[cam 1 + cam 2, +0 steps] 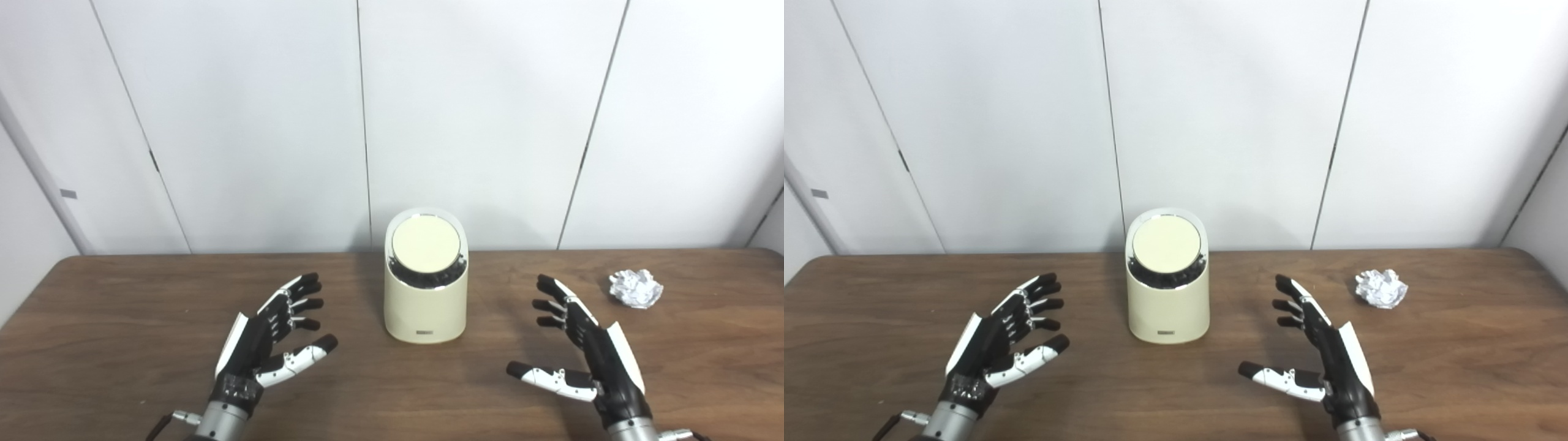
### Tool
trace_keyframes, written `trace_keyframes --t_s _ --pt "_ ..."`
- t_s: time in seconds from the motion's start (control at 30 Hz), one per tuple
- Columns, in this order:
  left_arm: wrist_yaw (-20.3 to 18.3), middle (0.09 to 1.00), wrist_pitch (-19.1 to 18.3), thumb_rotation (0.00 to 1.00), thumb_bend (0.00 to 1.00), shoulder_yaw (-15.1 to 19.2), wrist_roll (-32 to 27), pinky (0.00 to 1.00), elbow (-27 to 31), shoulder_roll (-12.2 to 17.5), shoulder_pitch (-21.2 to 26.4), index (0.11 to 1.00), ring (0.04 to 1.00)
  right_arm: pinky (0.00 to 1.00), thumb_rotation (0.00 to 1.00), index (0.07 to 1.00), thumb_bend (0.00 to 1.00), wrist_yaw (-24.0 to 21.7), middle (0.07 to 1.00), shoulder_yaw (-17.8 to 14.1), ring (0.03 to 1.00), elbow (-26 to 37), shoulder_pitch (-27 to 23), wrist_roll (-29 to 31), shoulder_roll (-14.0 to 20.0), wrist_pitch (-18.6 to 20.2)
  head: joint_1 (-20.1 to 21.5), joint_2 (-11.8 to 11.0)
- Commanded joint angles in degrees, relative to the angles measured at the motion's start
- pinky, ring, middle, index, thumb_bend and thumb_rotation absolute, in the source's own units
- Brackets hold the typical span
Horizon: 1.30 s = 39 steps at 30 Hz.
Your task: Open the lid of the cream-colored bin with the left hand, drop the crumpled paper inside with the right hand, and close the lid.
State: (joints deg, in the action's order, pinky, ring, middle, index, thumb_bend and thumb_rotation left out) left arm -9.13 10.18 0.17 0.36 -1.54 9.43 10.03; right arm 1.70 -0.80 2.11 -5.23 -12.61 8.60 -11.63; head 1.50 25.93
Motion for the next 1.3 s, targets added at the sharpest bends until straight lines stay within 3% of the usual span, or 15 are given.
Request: trace_keyframes --t_s 0.0,0.2,0.3,0.33,0.47,0.67,1.0,1.27 --pt "2.2 0.847 -0.2 0.28 0.72 0.2 2.2 0.65 3.7 -0.7 1.2 0.889 0.786 0.72 0.27 0.876 0.81 0.2 0.891 0.0 0.807 1.9 -1.4 0.3 0.0 -1.0 -0.1 0.1" --pt "8.1 0.826 -7.5 0.34 0.71 0.5 7.8 0.74 9.8 -5.4 4.1 0.857 0.809 0.73 0.27 0.879 0.81 0.6 0.89 -0.2 0.809 1.0 -1.6 0.3 0.1 -1.5 0.2 -0.3" --pt "9.5 0.817 -10.0 0.36 0.73 0.8 10.0 0.74 10.5 -6.0 7.2 0.85 0.803 0.72 0.28 0.881 0.81 0.9 0.893 -0.2 0.808 0.5 -1.8 0.1 0.0 -2.1 0.3 -0.5" --pt "10.0 0.828 -10.7 0.36 0.75 0.9 10.7 0.79 10.5 -6.1 8.1 0.858 0.823 0.72 0.28 0.881 0.81 1.0 0.894 -0.2 0.807 0.3 -1.9 0.1 0.0 -2.2 0.3 -0.5" --pt "10.7 0.855 -14.3 0.36 0.78 1.0 11.7 0.85 10.2 -6.5 12.3 0.884 0.86 0.72 0.27 0.881 0.81 0.9 0.895 -0.1 0.806 0.9 -1.8 0.1 -0.2 -1.3 0.6 -0.7" --pt "10.3 0.9 -15.1 0.29 0.79 -0.7 12.7 0.78 7.3 -5.6 17.3 0.916 0.896 0.72 0.28 0.88 0.82 1.1 0.894 -0.1 0.803 0.6 -1.9 0.0 -0.4 -1.5 0.7 -0.8" --pt "11.6 0.909 -14.8 0.24 0.86 -4.7 18.1 0.77 0.8 -5.2 22.5 0.897 0.912 0.68 0.26 0.864 0.8 3.3 0.882 -0.2 0.779 -0.4 -2.4 -1.7 -1.7 -2.8 1.4 -0.9" --pt "13.6 0.958 -13.2 0.24 0.91 -6.9 23.1 0.87 -4.0 -5.0 25.5 0.931 0.955 0.68 0.28 0.861 0.82 4.0 0.886 -0.3 0.788 -1.0 -2.8 -1.6 -2.2 -2.8 1.9 -1.0"
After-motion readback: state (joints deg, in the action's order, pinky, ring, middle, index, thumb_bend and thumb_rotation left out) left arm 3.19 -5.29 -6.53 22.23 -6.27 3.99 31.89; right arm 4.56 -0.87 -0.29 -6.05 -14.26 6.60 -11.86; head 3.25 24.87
